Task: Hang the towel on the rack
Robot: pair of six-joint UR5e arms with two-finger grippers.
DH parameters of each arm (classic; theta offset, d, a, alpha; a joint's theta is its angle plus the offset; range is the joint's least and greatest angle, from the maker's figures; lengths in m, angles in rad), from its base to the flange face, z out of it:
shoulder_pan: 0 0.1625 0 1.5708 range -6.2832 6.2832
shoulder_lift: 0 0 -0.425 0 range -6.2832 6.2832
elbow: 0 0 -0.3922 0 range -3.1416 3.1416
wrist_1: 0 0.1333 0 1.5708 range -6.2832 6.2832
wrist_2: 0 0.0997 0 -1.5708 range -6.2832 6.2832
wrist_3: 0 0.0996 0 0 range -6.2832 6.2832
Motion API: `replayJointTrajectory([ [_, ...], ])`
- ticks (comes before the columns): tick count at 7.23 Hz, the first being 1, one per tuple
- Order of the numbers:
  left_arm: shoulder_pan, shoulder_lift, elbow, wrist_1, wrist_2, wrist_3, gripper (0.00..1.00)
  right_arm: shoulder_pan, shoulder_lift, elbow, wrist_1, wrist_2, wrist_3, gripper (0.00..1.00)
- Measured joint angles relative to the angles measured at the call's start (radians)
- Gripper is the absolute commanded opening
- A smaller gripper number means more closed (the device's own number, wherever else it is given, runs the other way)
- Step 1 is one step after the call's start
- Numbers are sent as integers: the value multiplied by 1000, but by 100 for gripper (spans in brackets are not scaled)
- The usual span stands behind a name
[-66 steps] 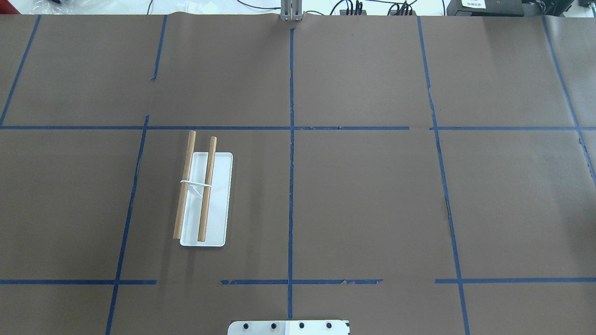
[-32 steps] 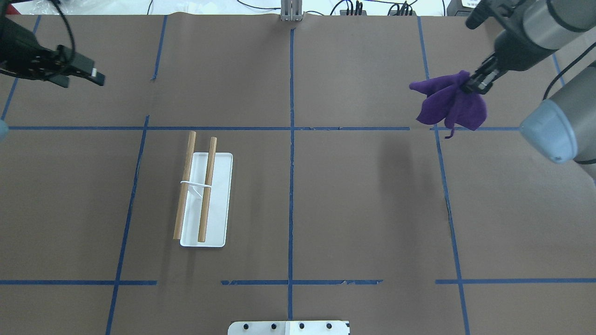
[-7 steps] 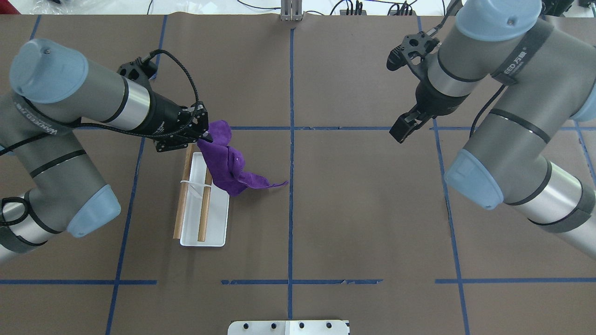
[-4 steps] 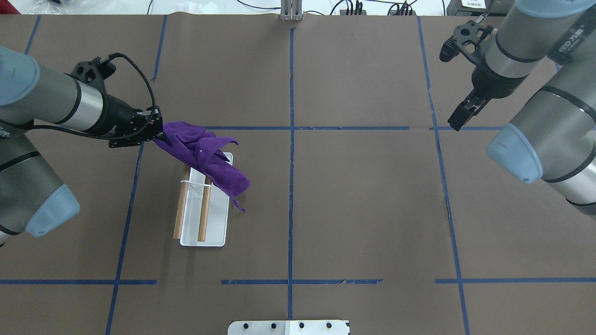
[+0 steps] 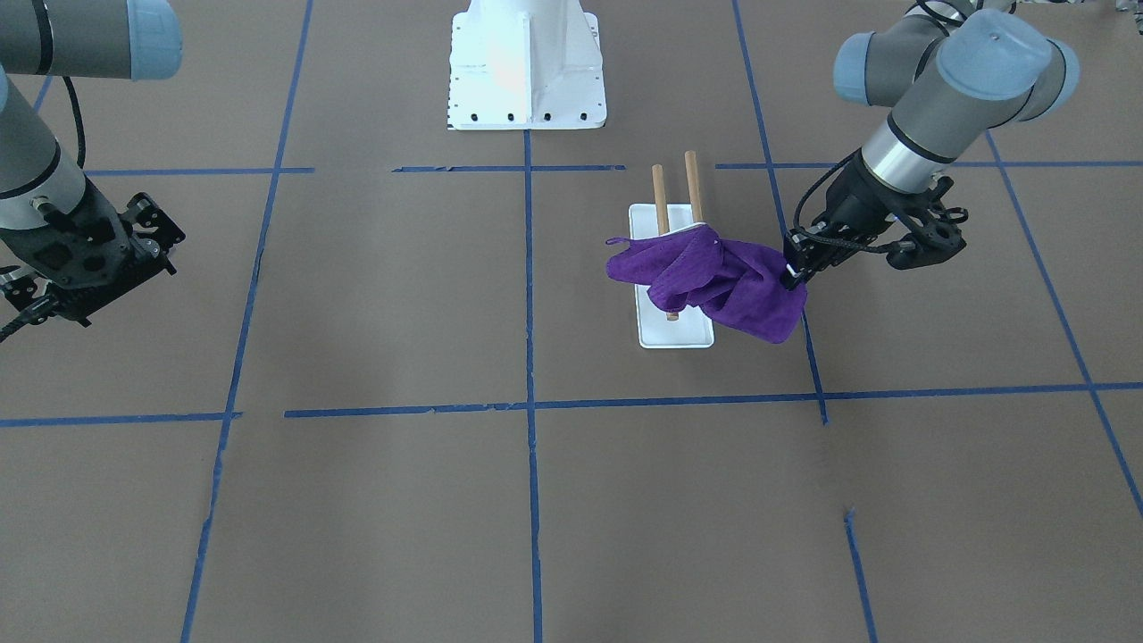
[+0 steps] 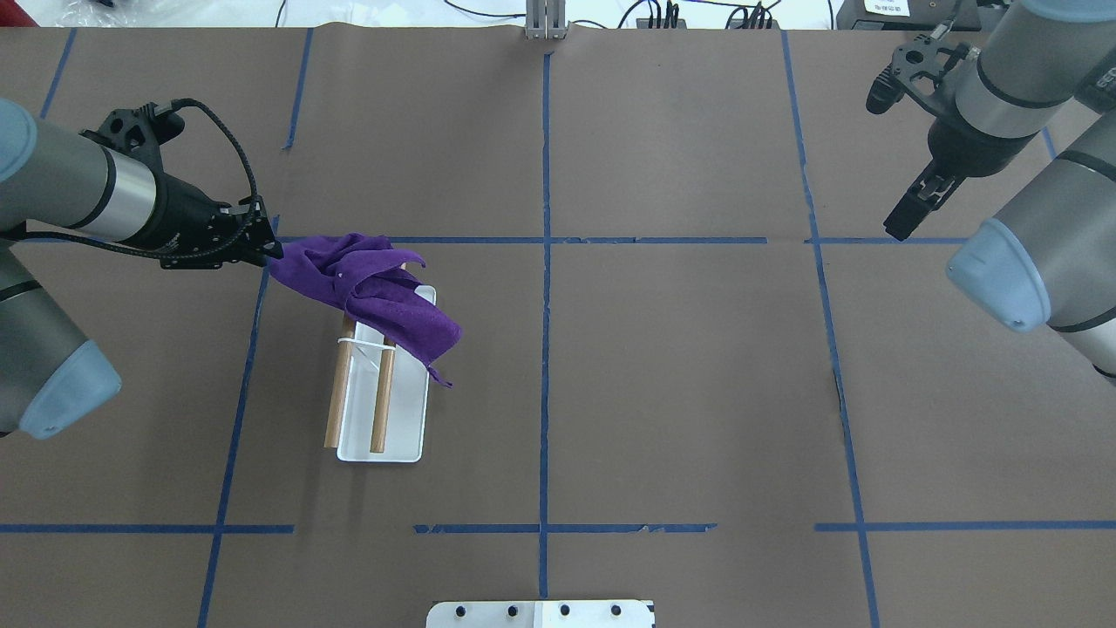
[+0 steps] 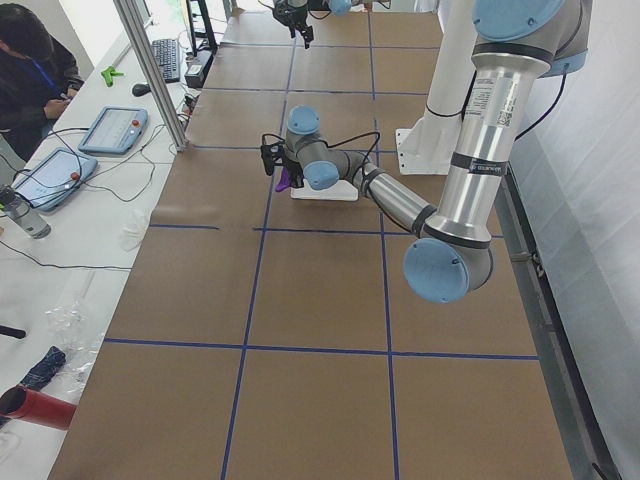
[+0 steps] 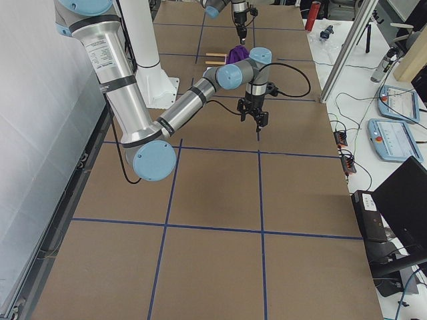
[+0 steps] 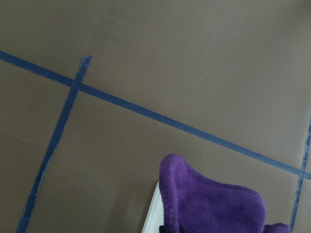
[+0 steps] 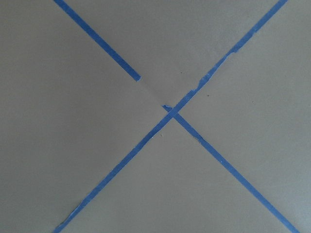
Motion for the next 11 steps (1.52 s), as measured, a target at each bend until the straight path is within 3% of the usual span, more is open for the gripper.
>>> replayJointTrajectory([
  [2,-4,9,-3,-1,-1,36,100,22,-18,1,-1,16,4,100],
  [4,-37,59,-10,4,-5,228,100,123,-97,1,3,106,7,100],
  [8,-237,261,46,49,-11,1049,100,399,-357,-37,41,162,-112,100],
  [10,-419,298,107,150,-53,1358,100,511,-452,-166,193,228,-188,100],
  [11,-504,304,126,234,-126,1412,100,532,-472,-232,272,247,-187,100],
])
